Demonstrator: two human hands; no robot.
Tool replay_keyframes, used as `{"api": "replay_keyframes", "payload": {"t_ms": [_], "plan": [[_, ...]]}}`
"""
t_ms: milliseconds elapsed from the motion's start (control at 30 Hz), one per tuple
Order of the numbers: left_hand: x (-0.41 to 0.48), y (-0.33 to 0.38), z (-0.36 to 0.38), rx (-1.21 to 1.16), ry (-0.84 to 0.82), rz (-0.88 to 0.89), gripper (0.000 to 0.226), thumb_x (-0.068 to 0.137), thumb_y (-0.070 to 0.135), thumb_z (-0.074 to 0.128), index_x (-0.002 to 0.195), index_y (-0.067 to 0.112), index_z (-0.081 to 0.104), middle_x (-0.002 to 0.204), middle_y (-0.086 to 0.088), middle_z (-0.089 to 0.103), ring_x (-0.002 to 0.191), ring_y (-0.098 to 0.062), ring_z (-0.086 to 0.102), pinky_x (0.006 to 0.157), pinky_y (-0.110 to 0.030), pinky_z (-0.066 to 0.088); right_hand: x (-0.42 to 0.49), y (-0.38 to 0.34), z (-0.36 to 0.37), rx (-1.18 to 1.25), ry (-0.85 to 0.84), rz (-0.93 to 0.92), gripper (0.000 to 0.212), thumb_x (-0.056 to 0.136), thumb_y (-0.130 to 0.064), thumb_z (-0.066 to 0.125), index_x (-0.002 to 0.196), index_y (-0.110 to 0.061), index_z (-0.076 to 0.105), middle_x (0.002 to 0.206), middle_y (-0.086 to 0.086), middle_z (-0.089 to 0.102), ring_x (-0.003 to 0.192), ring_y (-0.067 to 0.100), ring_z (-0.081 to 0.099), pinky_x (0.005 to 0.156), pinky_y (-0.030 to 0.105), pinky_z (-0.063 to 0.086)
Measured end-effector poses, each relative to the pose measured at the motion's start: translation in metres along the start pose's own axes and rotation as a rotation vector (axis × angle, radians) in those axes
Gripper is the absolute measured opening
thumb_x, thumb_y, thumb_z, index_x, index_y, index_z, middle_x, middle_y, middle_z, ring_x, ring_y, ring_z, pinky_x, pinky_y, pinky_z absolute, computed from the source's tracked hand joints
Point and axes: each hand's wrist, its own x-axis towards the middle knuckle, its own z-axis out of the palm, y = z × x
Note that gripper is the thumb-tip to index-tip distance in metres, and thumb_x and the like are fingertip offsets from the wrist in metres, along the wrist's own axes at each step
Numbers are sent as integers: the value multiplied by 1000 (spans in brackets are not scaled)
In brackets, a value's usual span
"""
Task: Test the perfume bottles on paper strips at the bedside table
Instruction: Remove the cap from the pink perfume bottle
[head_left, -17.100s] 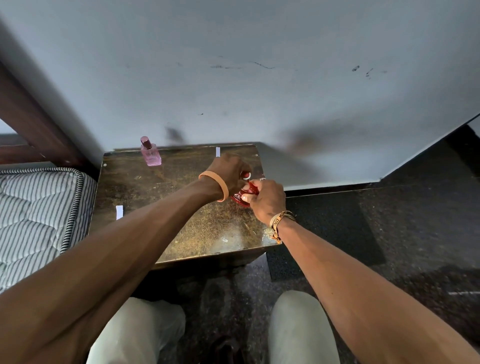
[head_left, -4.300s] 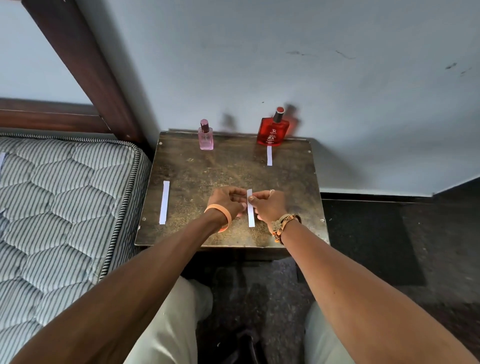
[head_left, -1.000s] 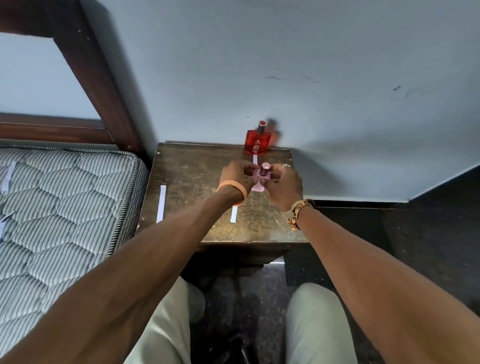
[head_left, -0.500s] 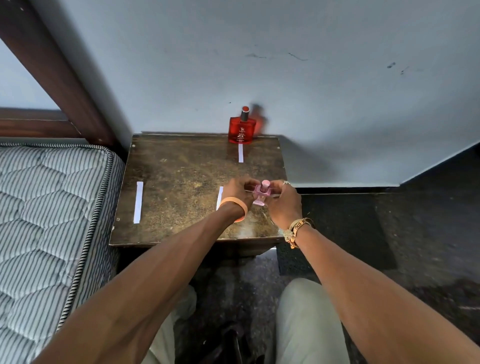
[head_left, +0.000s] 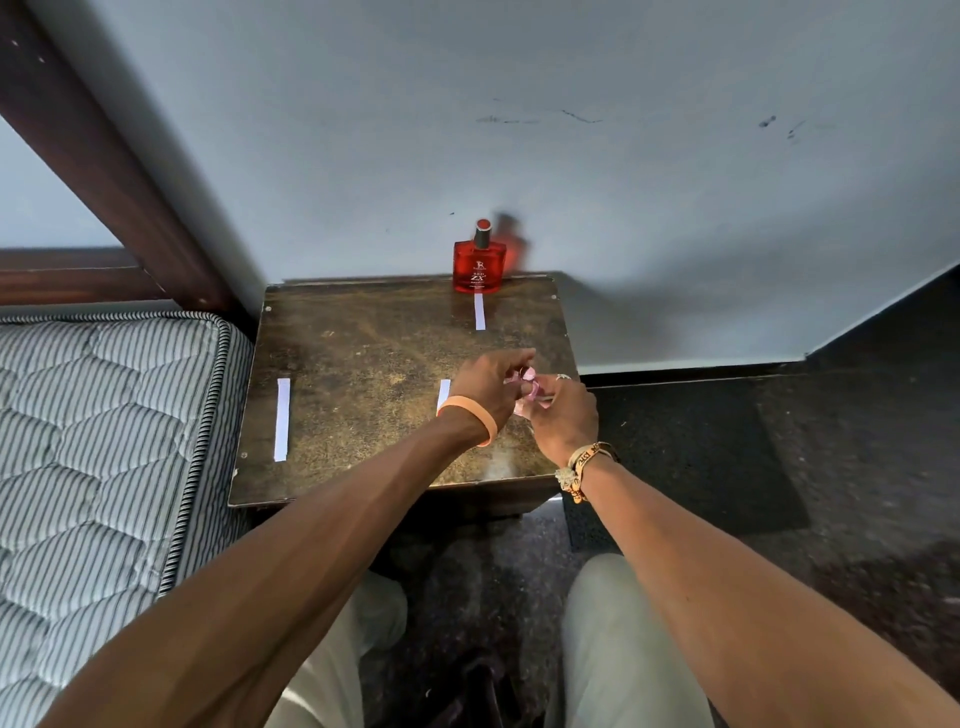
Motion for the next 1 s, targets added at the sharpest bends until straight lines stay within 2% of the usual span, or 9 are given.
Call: {"api": "replay_keyframes", "payload": {"t_ms": [167, 300, 433, 500, 567, 633, 800, 867, 1000], "plan": [[3, -4, 2, 88, 55, 17, 22, 83, 23, 71, 105, 20, 72, 100, 0, 74, 94, -16, 66, 80, -22, 48, 1, -3, -3, -128, 3, -33, 22, 89, -23, 70, 110, -21, 73, 98, 5, 74, 90, 22, 68, 71, 27, 49], [9, -9, 3, 80, 138, -41, 30, 68, 44, 81, 87, 22, 73, 83, 5, 73, 78, -12, 67, 72, -28, 56, 0, -2, -4, -183, 37, -63, 22, 93, -20, 64, 114, -21, 72, 94, 8, 74, 85, 23, 69, 66, 25, 49], [8, -10, 3, 136, 64, 119, 40, 78, 23, 75, 117, 21, 66, 115, -2, 70, 104, -19, 64, 91, -31, 51, 1, -3, -1, -186, 44, -48, 20, 92, -22, 67, 111, -20, 73, 92, 7, 74, 85, 22, 69, 69, 29, 54], [6, -10, 3, 116, 57, 130, 34, 81, 16, 72, 114, 21, 69, 109, 0, 72, 97, -16, 66, 87, -30, 53, 0, -2, 0, -180, 48, -49, 21, 89, -23, 69, 109, -20, 73, 92, 6, 74, 84, 21, 68, 65, 27, 52], [7, -11, 2, 94, 114, 83, 24, 75, 27, 78, 98, 23, 73, 90, 6, 74, 82, -9, 67, 76, -26, 55, -1, -2, 1, -181, 45, -58, 21, 90, -23, 69, 110, -20, 73, 92, 7, 73, 84, 22, 67, 63, 26, 48], [9, -12, 1, 96, 134, 52, 25, 70, 35, 81, 90, 23, 72, 84, 8, 73, 77, -6, 66, 70, -21, 53, -1, -2, 0, -189, 48, -62, 21, 92, -22, 67, 112, -20, 73, 92, 7, 73, 85, 23, 68, 64, 26, 49], [7, -13, 3, 163, 54, 172, 48, 78, 19, 75, 125, 22, 61, 117, -2, 67, 103, -17, 63, 89, -29, 52, 0, -1, 2, -211, 62, -48, 15, 95, -24, 62, 103, -20, 74, 87, 6, 73, 82, 22, 68, 60, 23, 42], [8, -15, 5, 165, 58, 163, 38, 82, 13, 70, 119, 23, 65, 114, 1, 70, 100, -15, 66, 88, -26, 52, 1, 0, 4, -194, 56, -33, 14, 92, -25, 67, 102, -21, 75, 90, 4, 73, 84, 21, 68, 62, 23, 41], [11, -16, 1, 153, 95, 112, 28, 80, 23, 73, 108, 26, 70, 99, 4, 73, 89, -11, 67, 81, -33, 57, 3, 2, 6, -173, 44, -28, 16, 90, -24, 69, 105, -20, 73, 96, 2, 73, 86, 19, 67, 64, 21, 41]]}}
